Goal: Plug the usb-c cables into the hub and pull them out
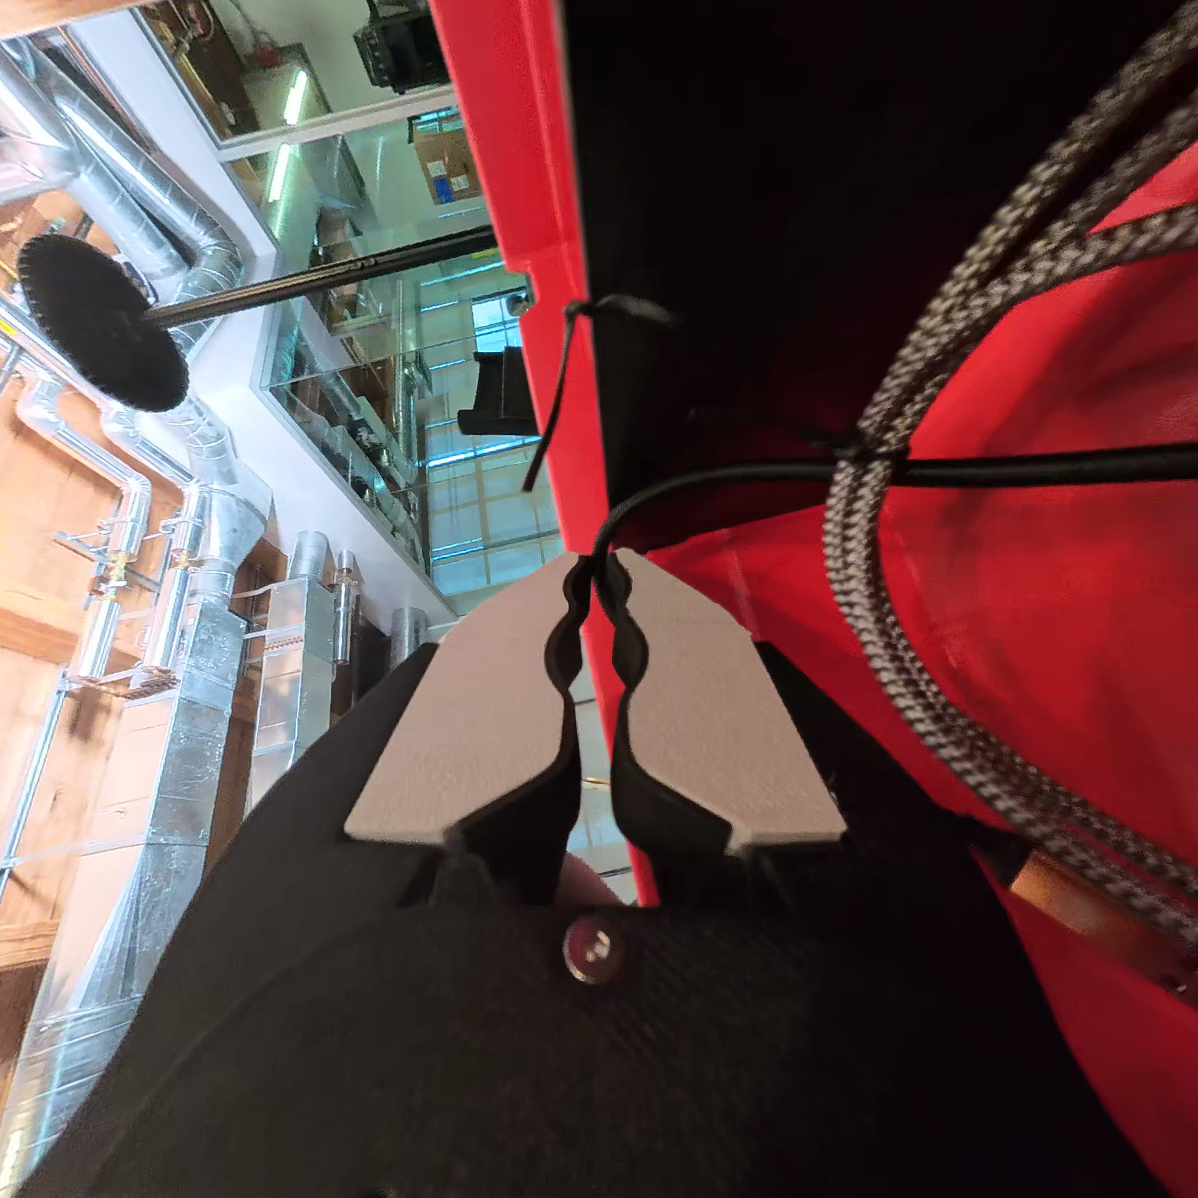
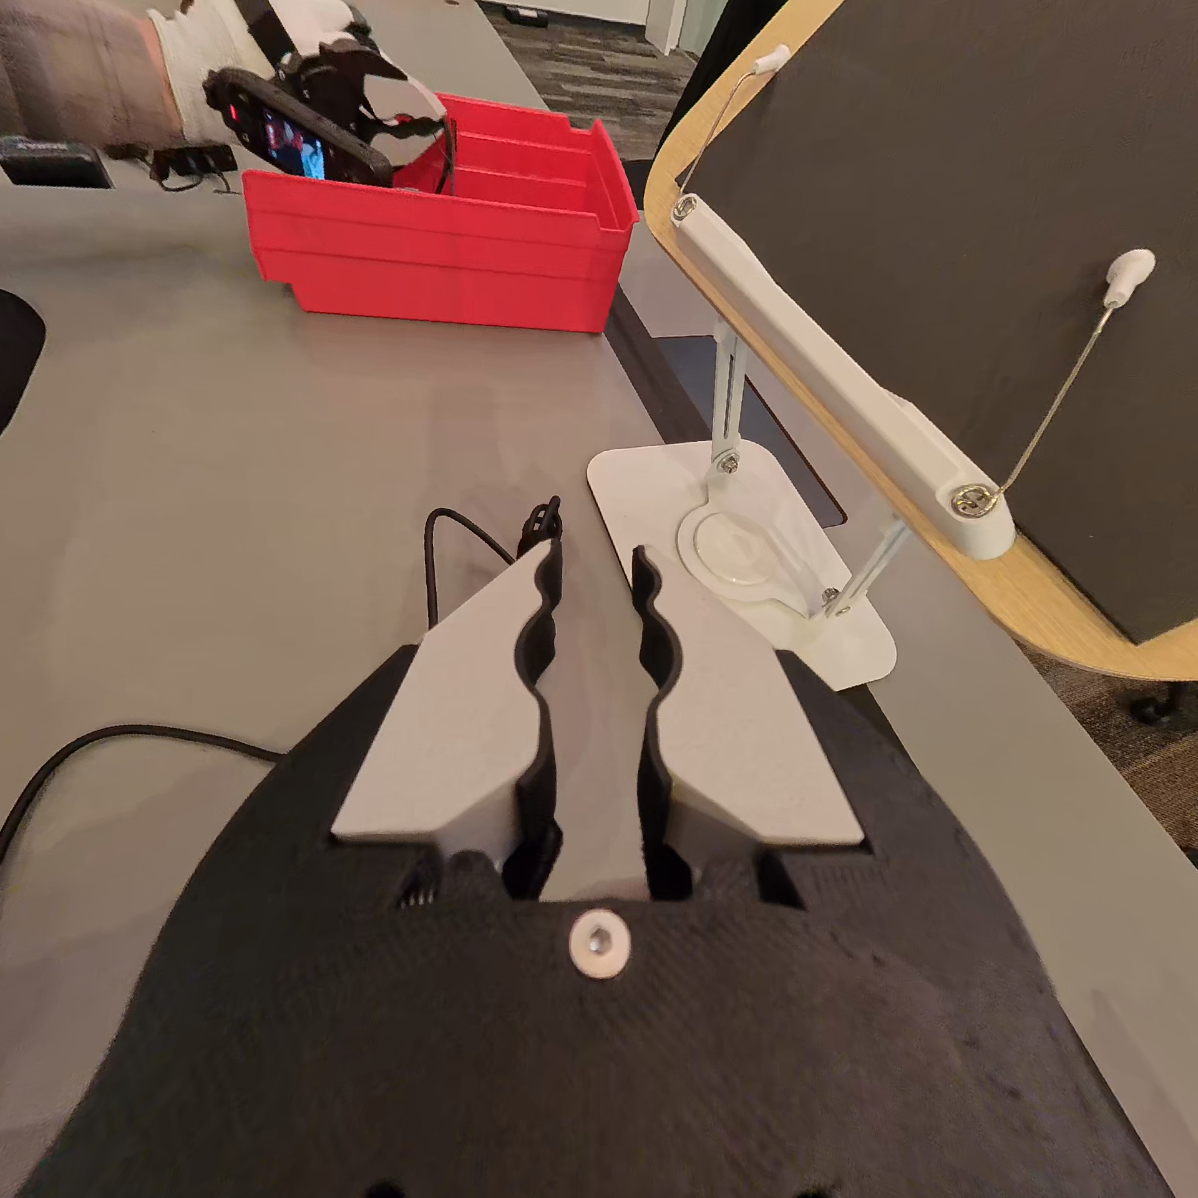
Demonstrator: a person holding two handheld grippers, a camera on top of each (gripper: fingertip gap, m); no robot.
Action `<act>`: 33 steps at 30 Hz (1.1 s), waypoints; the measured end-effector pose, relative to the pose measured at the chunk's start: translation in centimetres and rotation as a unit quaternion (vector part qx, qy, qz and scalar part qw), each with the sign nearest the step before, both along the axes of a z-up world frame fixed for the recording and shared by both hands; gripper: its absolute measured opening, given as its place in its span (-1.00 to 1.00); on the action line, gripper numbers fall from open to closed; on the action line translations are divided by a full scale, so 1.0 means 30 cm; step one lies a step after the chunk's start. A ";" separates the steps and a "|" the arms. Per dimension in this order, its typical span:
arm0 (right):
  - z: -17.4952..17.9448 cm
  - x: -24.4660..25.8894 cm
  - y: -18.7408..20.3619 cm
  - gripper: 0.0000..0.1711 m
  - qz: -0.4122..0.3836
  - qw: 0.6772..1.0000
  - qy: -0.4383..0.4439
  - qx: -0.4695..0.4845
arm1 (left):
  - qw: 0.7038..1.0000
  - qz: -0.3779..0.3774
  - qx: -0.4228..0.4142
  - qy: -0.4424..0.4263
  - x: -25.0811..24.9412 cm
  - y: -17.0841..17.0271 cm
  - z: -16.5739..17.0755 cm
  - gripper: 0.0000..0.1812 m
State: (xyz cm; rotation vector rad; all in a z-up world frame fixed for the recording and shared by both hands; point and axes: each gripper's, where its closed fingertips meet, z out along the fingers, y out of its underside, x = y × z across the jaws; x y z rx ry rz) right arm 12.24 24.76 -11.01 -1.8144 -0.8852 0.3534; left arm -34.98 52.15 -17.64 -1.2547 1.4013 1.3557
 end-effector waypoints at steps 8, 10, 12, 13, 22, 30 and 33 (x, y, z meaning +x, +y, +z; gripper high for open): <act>0.011 0.002 -0.003 -0.78 0.000 1.000 0.001 0.004 | 0.999 -0.006 0.034 -0.036 -0.042 -0.015 0.150 -0.95; 0.012 -0.001 -0.005 -0.78 0.002 1.000 0.001 0.004 | 0.999 0.000 0.031 -0.043 -0.058 -0.015 0.175 -0.95; 0.010 -0.002 -0.005 -0.78 0.002 1.000 -0.001 0.003 | 0.998 -0.002 0.036 -0.053 -0.068 -0.015 0.204 -0.95; 0.009 -0.003 -0.005 -0.78 0.002 1.000 -0.001 0.003 | 0.998 -0.001 0.039 -0.055 -0.075 -0.015 0.218 -0.95; 0.010 -0.007 -0.008 -0.78 0.005 1.000 -0.004 0.002 | 0.989 0.034 0.134 -0.052 -0.185 -0.023 0.431 -0.96; 0.058 -0.037 -0.012 -0.78 0.012 1.000 0.004 0.025 | 0.977 0.025 0.172 -0.120 -0.209 -0.090 0.674 -0.95; 0.095 -0.085 -0.021 -0.76 0.029 0.999 0.011 0.042 | 0.970 0.000 0.174 -0.168 -0.127 -0.157 0.753 -0.95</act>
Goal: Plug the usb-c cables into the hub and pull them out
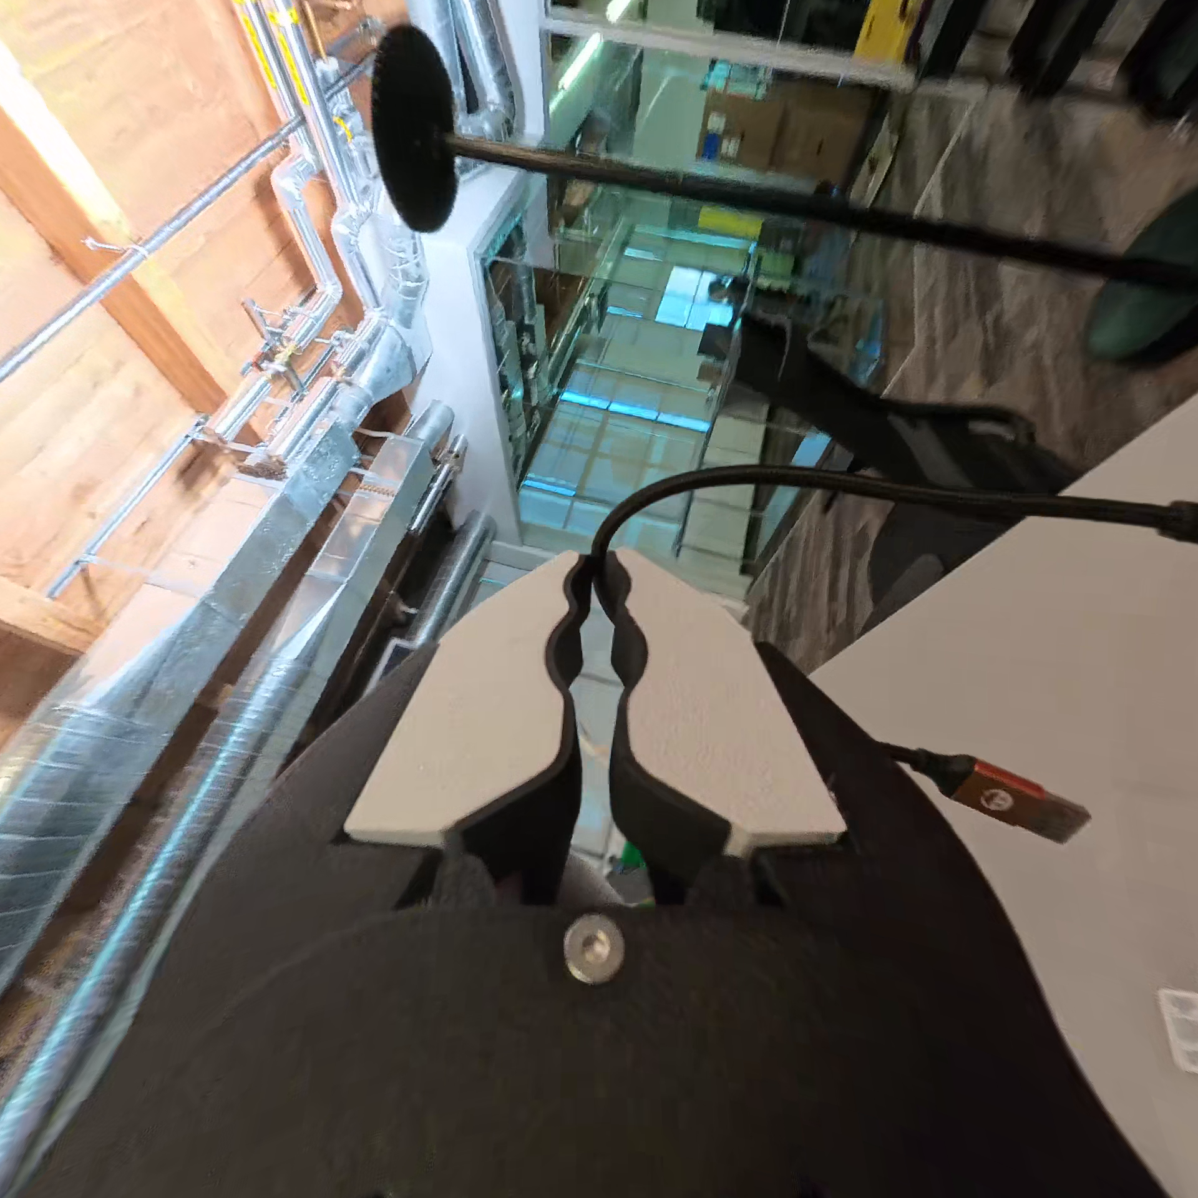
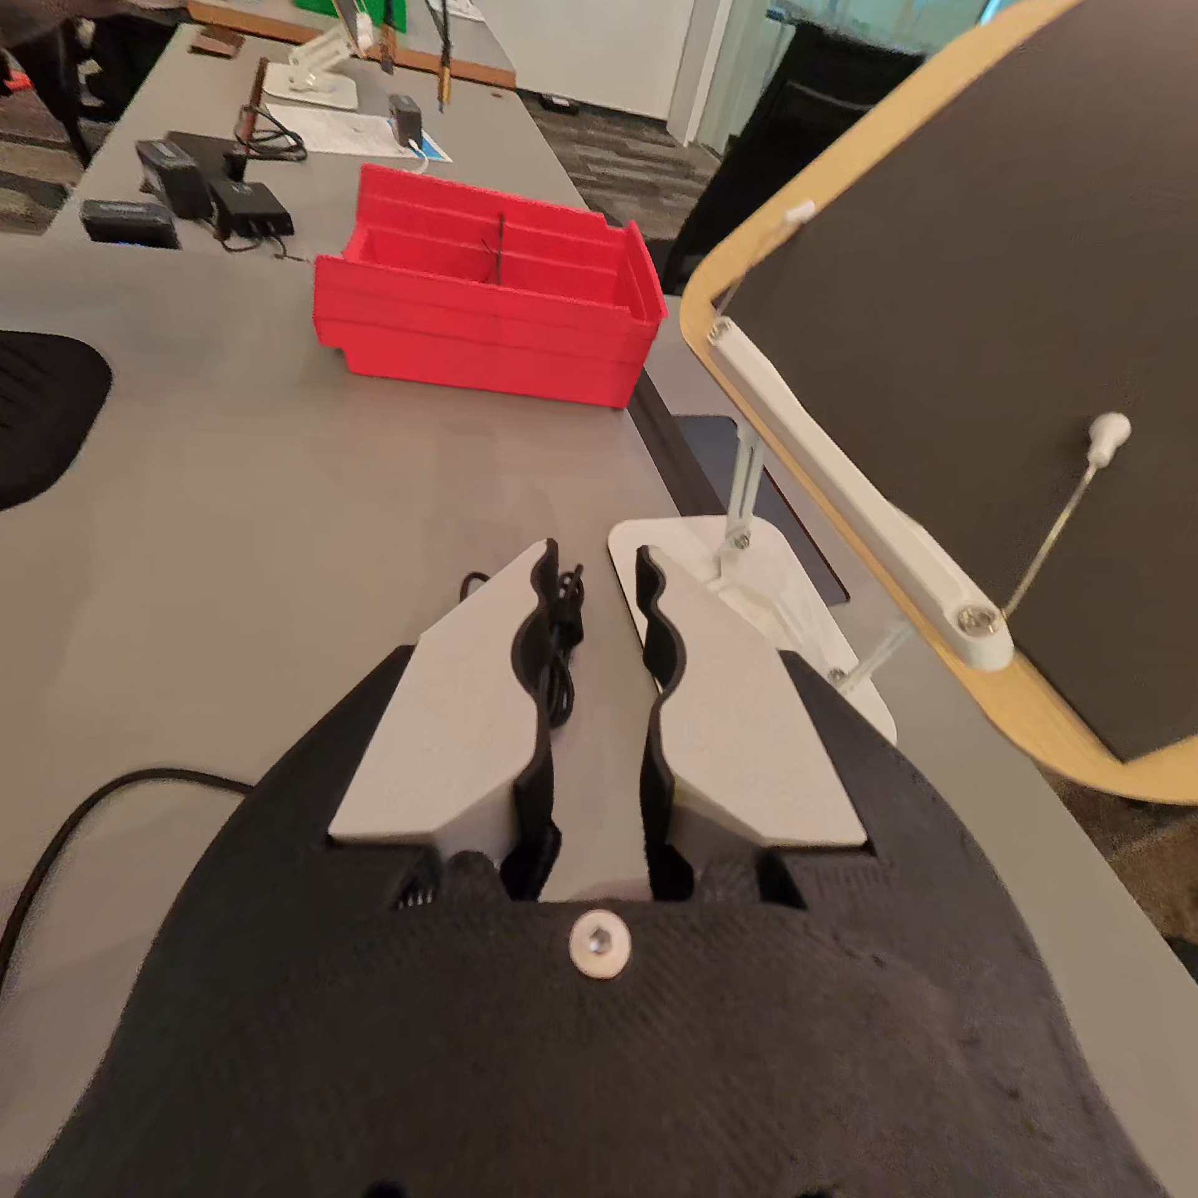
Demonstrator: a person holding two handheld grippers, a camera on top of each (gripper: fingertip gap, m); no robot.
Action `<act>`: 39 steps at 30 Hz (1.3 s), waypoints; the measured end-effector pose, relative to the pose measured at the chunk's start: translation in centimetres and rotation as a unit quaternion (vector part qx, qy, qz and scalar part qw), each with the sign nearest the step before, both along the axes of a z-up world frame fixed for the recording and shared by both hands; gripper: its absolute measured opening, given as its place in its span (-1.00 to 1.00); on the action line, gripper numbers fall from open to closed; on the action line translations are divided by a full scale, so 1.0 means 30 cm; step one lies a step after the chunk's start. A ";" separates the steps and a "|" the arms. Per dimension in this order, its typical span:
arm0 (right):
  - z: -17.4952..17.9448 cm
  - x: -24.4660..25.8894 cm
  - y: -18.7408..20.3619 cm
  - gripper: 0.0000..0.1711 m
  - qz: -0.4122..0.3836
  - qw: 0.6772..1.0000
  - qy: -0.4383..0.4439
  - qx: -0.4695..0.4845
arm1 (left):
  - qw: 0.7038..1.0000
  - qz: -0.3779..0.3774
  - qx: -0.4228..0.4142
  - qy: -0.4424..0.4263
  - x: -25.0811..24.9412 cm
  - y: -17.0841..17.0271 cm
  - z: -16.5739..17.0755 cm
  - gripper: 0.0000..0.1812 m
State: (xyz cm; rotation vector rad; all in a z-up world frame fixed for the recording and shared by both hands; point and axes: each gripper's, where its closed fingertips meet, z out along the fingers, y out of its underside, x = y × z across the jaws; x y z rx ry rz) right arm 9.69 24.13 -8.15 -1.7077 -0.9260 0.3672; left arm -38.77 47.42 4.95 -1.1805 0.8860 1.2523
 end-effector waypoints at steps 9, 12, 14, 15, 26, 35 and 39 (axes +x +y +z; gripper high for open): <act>0.140 -0.285 -0.024 -0.64 0.079 0.992 0.094 0.021 | 0.987 -0.153 -0.028 -0.035 0.541 -0.247 -0.013 -0.95; 0.105 -0.359 0.007 -0.57 0.077 0.990 0.114 -0.013 | 0.979 -0.194 -0.041 -0.041 0.709 -0.318 -0.057 -0.95; 0.048 -0.391 0.040 -0.49 0.066 0.992 0.105 -0.028 | 0.975 -0.214 -0.049 -0.042 0.801 -0.359 -0.083 -0.96; 0.024 -0.405 0.054 -0.48 0.063 0.992 0.106 -0.035 | 0.974 -0.219 -0.047 -0.041 0.834 -0.374 -0.089 -0.96; -0.074 -0.472 0.138 -0.58 0.038 0.977 0.193 -0.085 | 0.961 -0.253 -0.089 -0.070 1.015 -0.432 -0.136 -0.96; -0.070 -0.470 0.086 -0.96 0.095 0.971 0.193 -0.104 | 0.957 -0.253 -0.110 -0.091 0.999 -0.440 -0.159 -0.96; -0.080 -0.453 0.016 -0.96 0.152 0.966 0.163 -0.128 | 0.940 -0.270 -0.184 -0.104 0.963 -0.471 -0.252 -0.95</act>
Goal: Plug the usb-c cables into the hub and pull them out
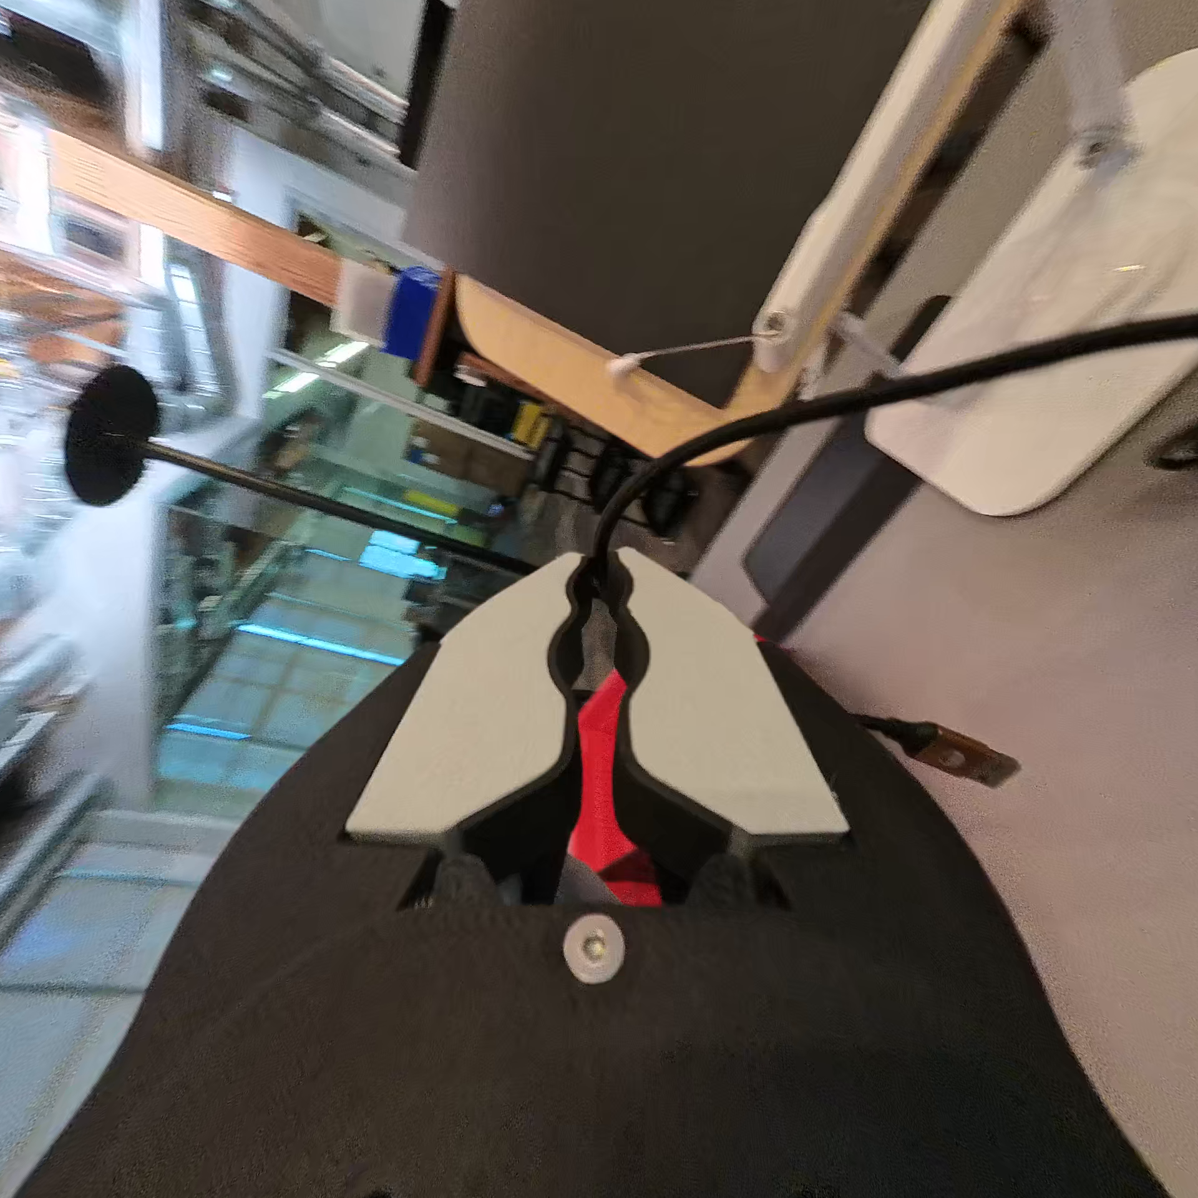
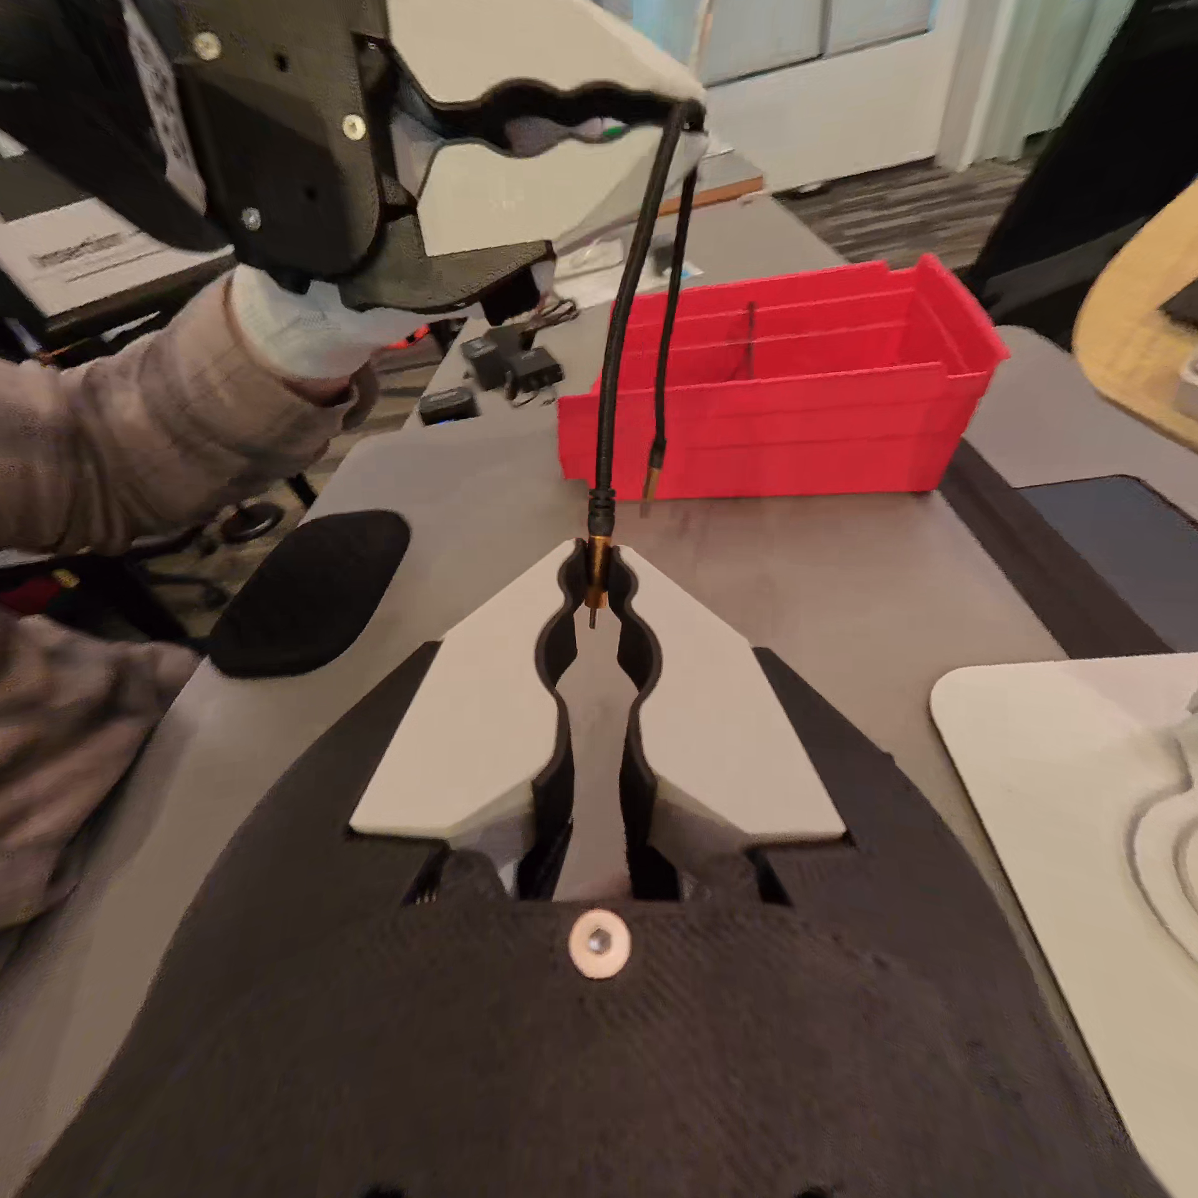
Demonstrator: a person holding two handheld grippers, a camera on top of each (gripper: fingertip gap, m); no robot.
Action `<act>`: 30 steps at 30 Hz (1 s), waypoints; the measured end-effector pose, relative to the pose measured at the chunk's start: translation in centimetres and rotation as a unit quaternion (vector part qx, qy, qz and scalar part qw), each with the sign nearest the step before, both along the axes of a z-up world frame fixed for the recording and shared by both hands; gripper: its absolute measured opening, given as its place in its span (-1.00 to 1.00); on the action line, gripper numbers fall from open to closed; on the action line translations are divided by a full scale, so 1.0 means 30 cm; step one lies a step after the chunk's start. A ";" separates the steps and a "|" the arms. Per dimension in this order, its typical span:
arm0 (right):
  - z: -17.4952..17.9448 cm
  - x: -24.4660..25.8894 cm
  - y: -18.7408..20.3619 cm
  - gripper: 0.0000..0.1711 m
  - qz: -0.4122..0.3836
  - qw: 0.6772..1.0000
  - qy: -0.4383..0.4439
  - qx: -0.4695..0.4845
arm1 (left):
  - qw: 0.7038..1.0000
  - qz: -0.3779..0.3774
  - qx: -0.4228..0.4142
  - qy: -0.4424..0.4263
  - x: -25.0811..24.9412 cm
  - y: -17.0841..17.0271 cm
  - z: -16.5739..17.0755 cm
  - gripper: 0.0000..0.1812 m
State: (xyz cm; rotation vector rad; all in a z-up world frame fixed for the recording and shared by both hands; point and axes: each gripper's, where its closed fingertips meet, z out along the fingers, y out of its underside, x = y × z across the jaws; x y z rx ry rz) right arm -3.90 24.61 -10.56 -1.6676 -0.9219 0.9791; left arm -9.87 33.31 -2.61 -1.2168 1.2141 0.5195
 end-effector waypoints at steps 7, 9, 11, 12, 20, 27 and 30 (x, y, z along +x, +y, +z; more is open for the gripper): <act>-0.045 0.035 -0.128 -0.96 0.096 0.994 -0.055 -0.019 | 0.992 -0.068 -0.105 0.011 -0.071 -0.166 -0.137 -0.94; -0.066 0.043 -0.170 -0.96 0.123 0.989 -0.078 -0.028 | 0.985 -0.096 -0.138 0.027 -0.092 -0.225 -0.185 -0.91; -0.094 0.053 -0.211 -0.96 0.148 0.983 -0.103 -0.034 | 0.966 -0.151 -0.207 0.037 -0.108 -0.317 -0.242 -0.90; -0.108 0.059 -0.229 -0.96 0.159 0.980 -0.112 -0.041 | 0.950 -0.185 -0.251 0.035 -0.114 -0.377 -0.263 -0.89; -0.174 0.056 -0.356 -0.96 0.255 0.954 -0.131 -0.087 | 0.905 -0.336 -0.260 0.017 -0.063 -0.607 -0.069 -0.81; -0.114 0.017 -0.431 -0.97 0.325 0.940 -0.066 -0.079 | 0.911 -0.338 -0.113 0.209 0.146 -0.438 -0.259 -0.50; -0.116 0.029 -0.424 -0.96 0.326 0.940 -0.050 -0.087 | 0.882 -0.398 -0.150 0.202 0.220 -0.487 -0.335 -0.41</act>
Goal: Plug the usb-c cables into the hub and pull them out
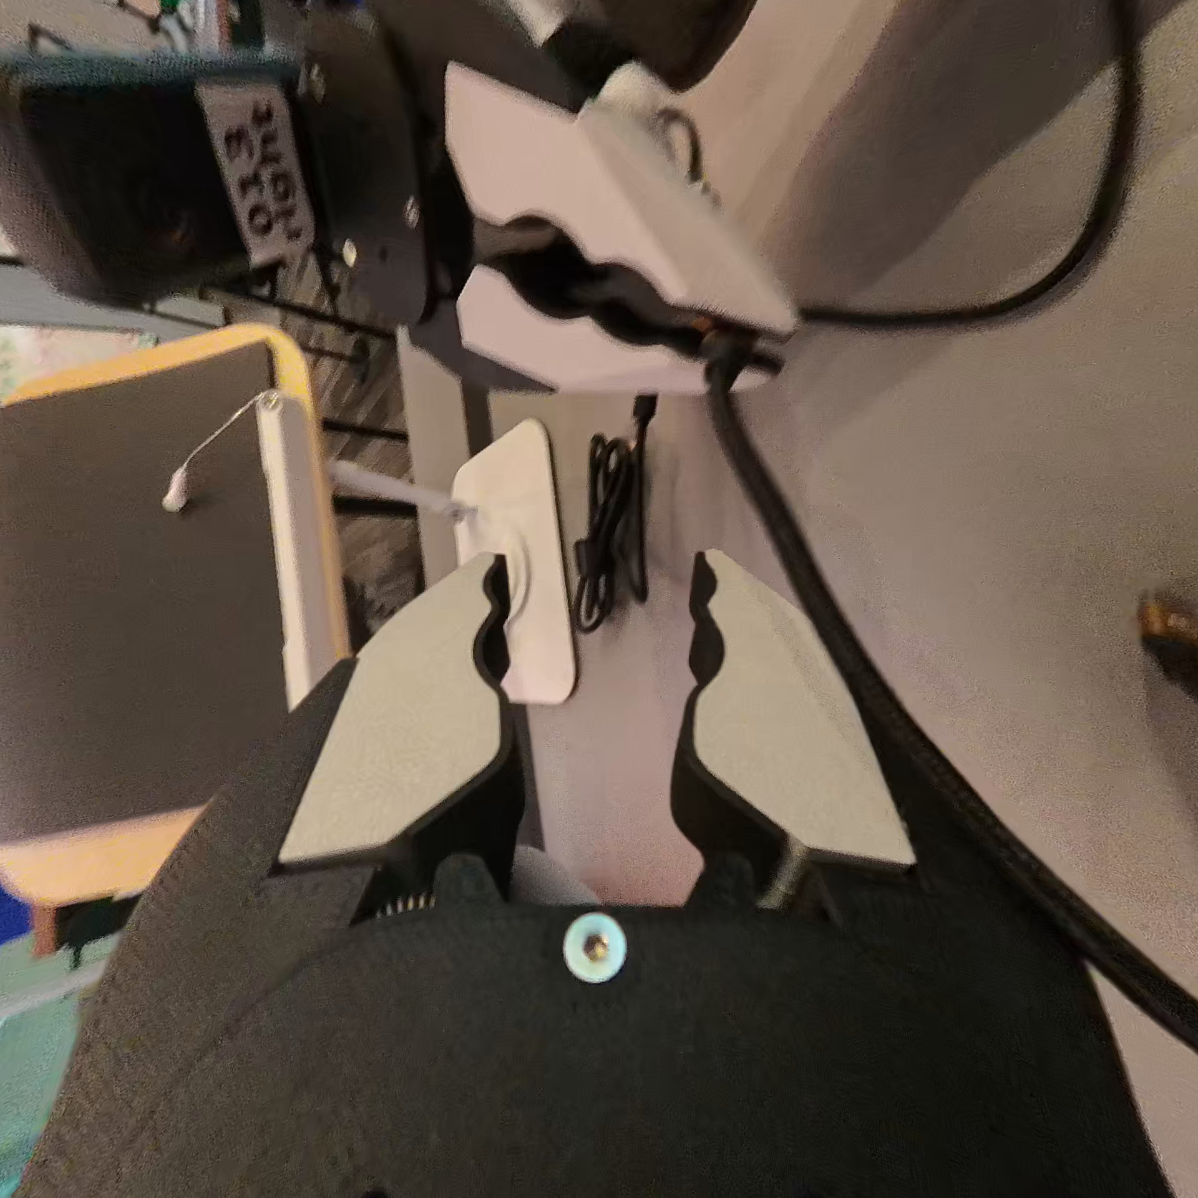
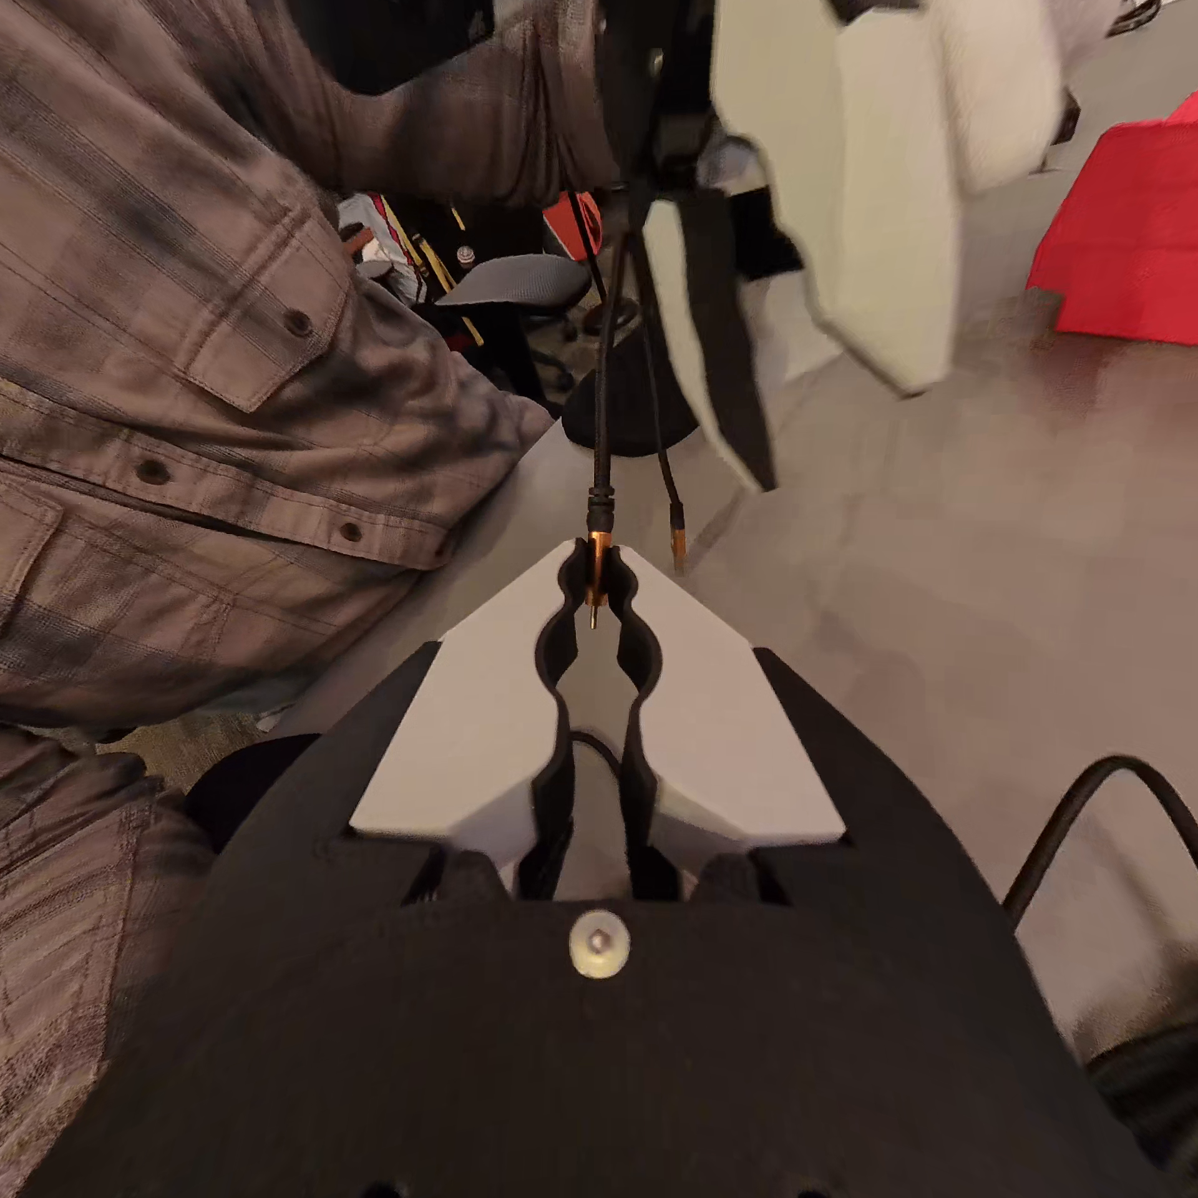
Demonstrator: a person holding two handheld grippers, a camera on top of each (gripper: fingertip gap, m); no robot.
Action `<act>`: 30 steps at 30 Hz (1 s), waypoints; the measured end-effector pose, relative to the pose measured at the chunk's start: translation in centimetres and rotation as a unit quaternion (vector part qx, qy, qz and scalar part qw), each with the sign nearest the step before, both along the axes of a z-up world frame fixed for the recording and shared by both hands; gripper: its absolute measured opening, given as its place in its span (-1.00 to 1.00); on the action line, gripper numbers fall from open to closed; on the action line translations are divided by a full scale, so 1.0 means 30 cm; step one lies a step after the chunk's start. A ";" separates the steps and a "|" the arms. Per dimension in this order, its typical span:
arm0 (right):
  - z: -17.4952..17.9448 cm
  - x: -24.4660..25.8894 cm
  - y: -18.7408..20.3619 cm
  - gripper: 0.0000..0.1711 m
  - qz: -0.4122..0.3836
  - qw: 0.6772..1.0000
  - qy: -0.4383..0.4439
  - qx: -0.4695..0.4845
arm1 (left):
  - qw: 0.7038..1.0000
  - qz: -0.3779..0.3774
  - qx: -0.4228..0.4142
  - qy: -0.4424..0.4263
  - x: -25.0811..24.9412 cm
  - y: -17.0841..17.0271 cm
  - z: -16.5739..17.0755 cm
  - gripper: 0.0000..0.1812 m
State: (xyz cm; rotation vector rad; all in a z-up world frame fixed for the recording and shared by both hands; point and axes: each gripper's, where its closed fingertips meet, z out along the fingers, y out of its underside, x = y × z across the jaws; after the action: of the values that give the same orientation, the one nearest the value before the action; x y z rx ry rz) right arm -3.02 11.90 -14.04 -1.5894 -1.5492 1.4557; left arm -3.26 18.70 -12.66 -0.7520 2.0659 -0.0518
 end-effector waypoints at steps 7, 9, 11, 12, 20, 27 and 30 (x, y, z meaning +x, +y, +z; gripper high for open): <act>-0.074 0.036 0.050 -0.96 -0.028 0.998 -0.023 -0.047 | 0.996 -0.065 -0.062 -0.005 0.073 -0.130 -0.059 -0.43; -0.088 0.034 0.052 -0.97 -0.030 0.998 -0.033 -0.053 | 0.994 -0.065 -0.082 -0.010 0.089 -0.152 -0.074 -0.49; -0.103 0.034 0.054 -0.97 -0.032 0.997 -0.045 -0.056 | 0.996 -0.056 -0.072 -0.006 0.098 -0.146 -0.093 -0.67; -0.107 0.035 0.049 -0.97 -0.028 0.997 -0.048 -0.060 | 0.996 -0.053 -0.067 -0.008 0.099 -0.142 -0.098 -0.77; -0.108 0.035 0.041 -0.97 -0.020 0.997 -0.040 -0.069 | 0.996 -0.044 -0.070 -0.029 0.094 -0.145 -0.103 -0.86; -0.091 0.034 0.029 -0.97 -0.010 0.997 -0.033 -0.064 | 0.995 -0.046 -0.087 -0.017 0.081 -0.153 -0.108 -0.86; -0.103 0.037 0.034 -0.97 -0.015 0.997 -0.042 -0.062 | 0.996 -0.043 -0.079 -0.006 0.082 -0.149 -0.121 -0.87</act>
State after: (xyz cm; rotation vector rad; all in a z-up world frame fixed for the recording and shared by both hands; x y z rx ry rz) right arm -1.93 12.93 -17.12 -1.7573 -1.4998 1.5136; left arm -0.81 14.24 -16.30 -0.7544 2.1008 -0.2696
